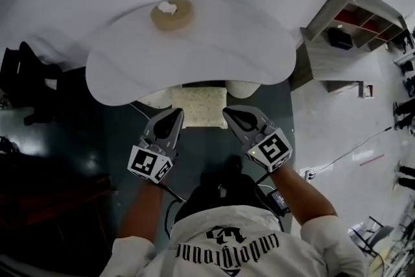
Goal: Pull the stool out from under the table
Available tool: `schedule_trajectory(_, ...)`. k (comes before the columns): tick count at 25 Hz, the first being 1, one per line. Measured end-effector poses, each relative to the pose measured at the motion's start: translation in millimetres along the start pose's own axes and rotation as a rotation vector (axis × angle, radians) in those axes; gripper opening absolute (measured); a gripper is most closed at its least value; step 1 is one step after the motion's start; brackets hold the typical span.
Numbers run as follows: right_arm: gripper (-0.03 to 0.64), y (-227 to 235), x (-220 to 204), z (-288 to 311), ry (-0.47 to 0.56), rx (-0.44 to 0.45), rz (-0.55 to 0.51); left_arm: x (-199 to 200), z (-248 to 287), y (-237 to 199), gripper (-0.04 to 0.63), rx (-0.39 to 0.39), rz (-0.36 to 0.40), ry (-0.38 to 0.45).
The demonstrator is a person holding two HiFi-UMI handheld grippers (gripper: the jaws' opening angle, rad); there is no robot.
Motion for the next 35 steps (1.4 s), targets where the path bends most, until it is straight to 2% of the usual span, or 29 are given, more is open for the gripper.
schedule_trajectory(5, 0.000, -36, 67, -20, 0.032, -0.043, -0.008, 61, -47, 15, 0.002, -0.038, 0.003, -0.004)
schedule_trajectory(13, 0.000, -110, 111, -44, 0.067, -0.097, 0.008, 96, -123, 36, 0.002, -0.116, -0.014, 0.027)
schedule_trajectory(17, 0.000, -139, 115, -57, 0.067, -0.119, 0.001, 99, -147, 44, 0.003, -0.147, -0.030, 0.043)
schedule_trajectory(25, 0.000, -167, 117, -95, 0.075, -0.107, 0.001, 104, -178, 78, 0.003, -0.141, -0.010, 0.058)
schedule_trajectory(29, 0.000, -177, 110, -123, 0.069, -0.077, -0.002, 110, -184, 112, 0.003, -0.126, 0.009, 0.051)
schedule_trajectory(35, 0.000, -185, 99, -180, 0.064, -0.042, 0.004, 111, -187, 169, 0.003, -0.072, -0.015, 0.070)
Point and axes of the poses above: the fingertips, and each gripper's own axes: z forward along the fingers, y to its right, x out of its top, the point moved 2 cm from there along -z, backward along the fingers, and after that the axes turned 3 degrees about x, right-handed, at the moved point
